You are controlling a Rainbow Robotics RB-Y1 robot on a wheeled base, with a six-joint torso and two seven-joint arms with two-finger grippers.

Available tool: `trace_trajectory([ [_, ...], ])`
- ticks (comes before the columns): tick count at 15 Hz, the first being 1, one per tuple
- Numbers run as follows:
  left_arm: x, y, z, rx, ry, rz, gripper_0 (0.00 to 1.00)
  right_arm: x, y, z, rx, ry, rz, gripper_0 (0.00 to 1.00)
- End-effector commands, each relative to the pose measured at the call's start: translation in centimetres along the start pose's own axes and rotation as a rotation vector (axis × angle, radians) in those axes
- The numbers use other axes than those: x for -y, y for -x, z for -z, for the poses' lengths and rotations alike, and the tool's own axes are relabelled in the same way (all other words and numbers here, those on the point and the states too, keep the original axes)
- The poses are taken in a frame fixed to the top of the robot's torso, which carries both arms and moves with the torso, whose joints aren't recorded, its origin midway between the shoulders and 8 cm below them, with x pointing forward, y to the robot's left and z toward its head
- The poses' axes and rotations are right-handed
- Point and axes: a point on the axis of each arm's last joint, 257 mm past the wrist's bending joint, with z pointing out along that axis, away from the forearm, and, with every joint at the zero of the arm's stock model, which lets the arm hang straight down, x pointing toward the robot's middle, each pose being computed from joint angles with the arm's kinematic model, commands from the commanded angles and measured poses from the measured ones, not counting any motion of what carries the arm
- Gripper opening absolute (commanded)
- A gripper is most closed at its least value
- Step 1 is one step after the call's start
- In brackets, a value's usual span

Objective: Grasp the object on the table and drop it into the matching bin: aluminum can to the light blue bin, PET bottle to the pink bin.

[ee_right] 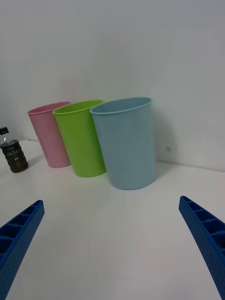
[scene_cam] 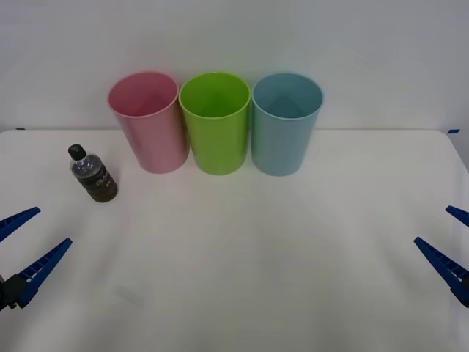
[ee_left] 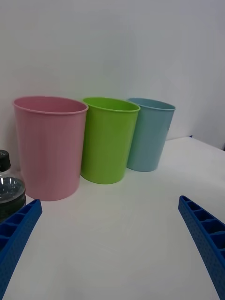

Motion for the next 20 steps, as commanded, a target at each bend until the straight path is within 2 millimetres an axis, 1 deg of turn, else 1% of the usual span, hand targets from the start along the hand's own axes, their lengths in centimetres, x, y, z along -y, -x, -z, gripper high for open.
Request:
trace_trajectory([
  [1, 0.0, 0.0, 0.0, 0.0, 0.0, 0.0, 1.0, 0.0, 0.0, 0.0, 0.0, 0.0, 0.0, 1.0],
  [2, 0.3, -0.6, 0.0, 0.013, 0.009, 0.027, 1.0, 0.0, 0.0, 0.0, 0.0, 0.0, 0.0, 1.0],
  [4, 0.8, -0.1, -0.1, 0.022, -0.007, 0.033, 1.0, 0.0, 0.0, 0.0, 0.0, 0.0, 0.0, 1.0],
  [5, 0.8, -0.1, 0.2, 0.022, -0.004, 0.036, 1.0, 0.0, 0.0, 0.0, 0.0, 0.0, 0.0, 1.0],
  [9, 0.2, -0.3, 2.5, -0.001, 0.032, 0.035, 1.0, 0.0, 0.0, 0.0, 0.0, 0.0, 0.0, 1.0],
  [12, -0.7, -1.0, 4.3, -0.025, 0.093, 0.019, 1.0, 0.0, 0.0, 0.0, 0.0, 0.0, 0.0, 1.0],
  [15, -1.4, -1.9, 5.1, -0.068, 0.131, -0.015, 1.0, 0.0, 0.0, 0.0, 0.0, 0.0, 0.0, 1.0],
  [20, -3.7, -4.1, 6.0, -0.167, 0.215, -0.097, 1.0, 0.0, 0.0, 0.0, 0.0, 0.0, 0.0, 1.0],
])
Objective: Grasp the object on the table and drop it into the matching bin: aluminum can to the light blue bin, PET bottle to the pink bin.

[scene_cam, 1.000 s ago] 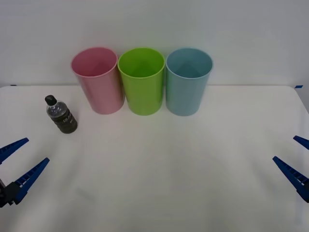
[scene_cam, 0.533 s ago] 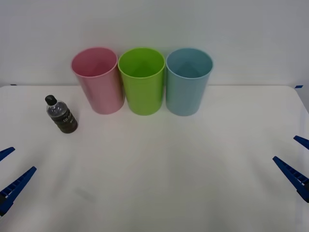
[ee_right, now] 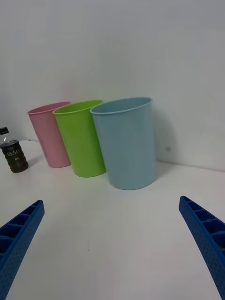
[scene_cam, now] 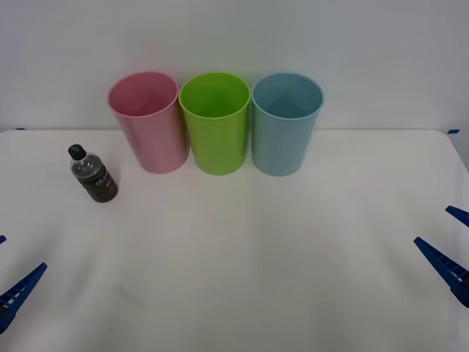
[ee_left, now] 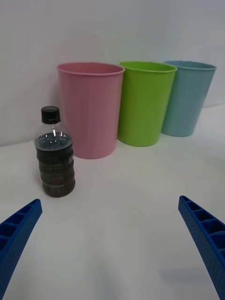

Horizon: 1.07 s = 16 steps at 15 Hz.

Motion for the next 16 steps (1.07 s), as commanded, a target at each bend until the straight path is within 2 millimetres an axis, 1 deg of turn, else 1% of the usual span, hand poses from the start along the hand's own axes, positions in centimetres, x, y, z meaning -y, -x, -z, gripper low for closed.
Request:
trace_trajectory([
  [1, -1.3, -1.4, -0.2, -0.037, 0.063, -0.019, 1.0, 0.0, 0.0, 0.0, 0.0, 0.0, 0.0, 1.0],
  [4, -2.7, -2.6, -0.6, -0.06, 0.142, -0.007, 1.0, 0.0, 0.0, 0.0, 0.0, 0.0, 0.0, 1.0],
  [9, -4.0, -4.2, -1.6, -0.073, 0.241, 0.05, 1.0, 0.0, 0.0, 0.0, 0.0, 0.0, 0.0, 1.0],
  [10, -4.0, -4.3, -2.2, -0.069, 0.249, 0.058, 1.0, 0.0, 0.0, 0.0, 0.0, 0.0, 0.0, 1.0],
  [11, -3.9, -4.4, -3.2, -0.066, 0.25, 0.066, 1.0, 0.0, 0.0, 0.0, 0.0, 0.0, 0.0, 1.0],
  [14, -2.7, -4.0, -5.9, -0.043, 0.216, 0.08, 1.0, 0.0, 0.0, 0.0, 0.0, 0.0, 0.0, 1.0],
  [16, -2.6, -4.1, -7.0, -0.039, 0.213, 0.083, 1.0, 0.0, 0.0, 0.0, 0.0, 0.0, 0.0, 1.0],
])
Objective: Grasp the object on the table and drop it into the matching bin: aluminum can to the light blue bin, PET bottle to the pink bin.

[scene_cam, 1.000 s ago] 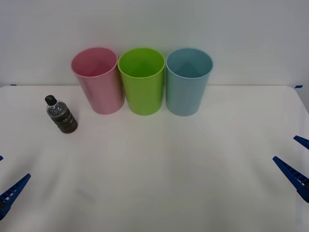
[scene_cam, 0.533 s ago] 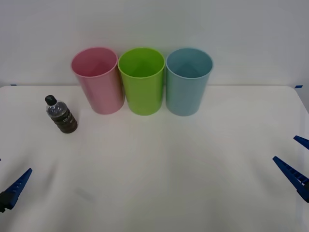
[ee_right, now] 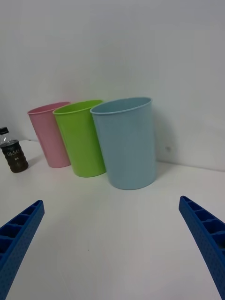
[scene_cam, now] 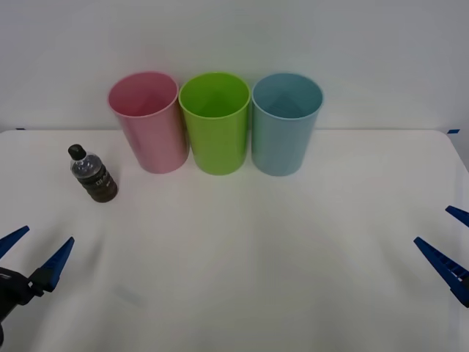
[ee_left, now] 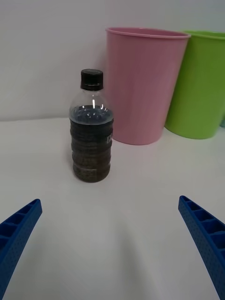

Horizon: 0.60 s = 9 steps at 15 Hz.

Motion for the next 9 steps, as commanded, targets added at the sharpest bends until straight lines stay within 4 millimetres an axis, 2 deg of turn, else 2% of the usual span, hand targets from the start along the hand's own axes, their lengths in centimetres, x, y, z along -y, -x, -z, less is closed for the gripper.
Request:
trace_trajectory([
  [1, -0.1, -0.2, -1.5, -0.003, 0.005, -0.011, 1.0, 0.0, 0.0, 0.0, 0.0, 0.0, 0.0, 1.0],
  [5, -0.8, -0.6, -3.6, 0.005, 0.042, -0.009, 1.0, 0.0, 0.0, 0.0, 0.0, 0.0, 0.0, 1.0],
  [9, -0.7, -0.9, -6.3, 0.014, 0.073, -0.006, 1.0, 0.0, 0.0, 0.0, 0.0, 0.0, 0.0, 1.0],
])
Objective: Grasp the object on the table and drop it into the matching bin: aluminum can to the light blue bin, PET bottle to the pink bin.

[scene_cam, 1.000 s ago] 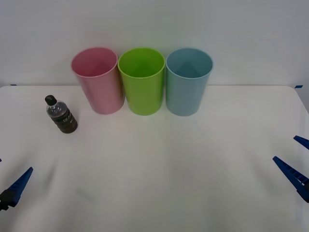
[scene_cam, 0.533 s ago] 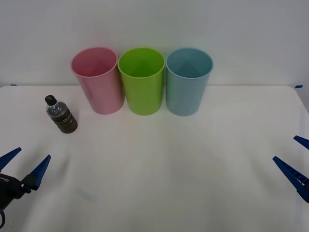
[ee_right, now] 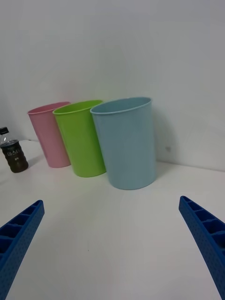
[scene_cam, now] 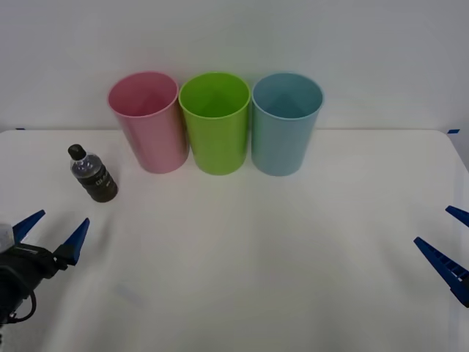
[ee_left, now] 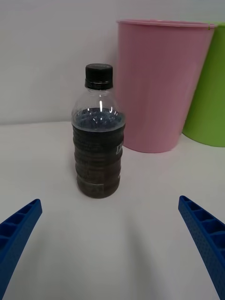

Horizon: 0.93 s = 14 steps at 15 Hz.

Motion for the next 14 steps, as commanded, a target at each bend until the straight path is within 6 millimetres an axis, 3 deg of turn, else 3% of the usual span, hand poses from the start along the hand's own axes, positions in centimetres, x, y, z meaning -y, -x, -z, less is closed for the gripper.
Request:
trace_trajectory([
  [1, 0.2, -0.2, -2.0, 0.006, 0.02, 0.004, 1.0, 0.0, 0.0, 0.0, 0.0, 0.0, 0.0, 1.0],
  [7, -0.4, -0.4, -7.0, -0.002, 0.038, 0.005, 1.0, 0.0, 0.0, 0.0, 0.0, 0.0, 0.0, 1.0],
  [14, -0.9, 0.5, -11.2, -0.005, 0.098, -0.013, 1.0, 0.0, 0.0, 0.0, 0.0, 0.0, 0.0, 1.0],
])
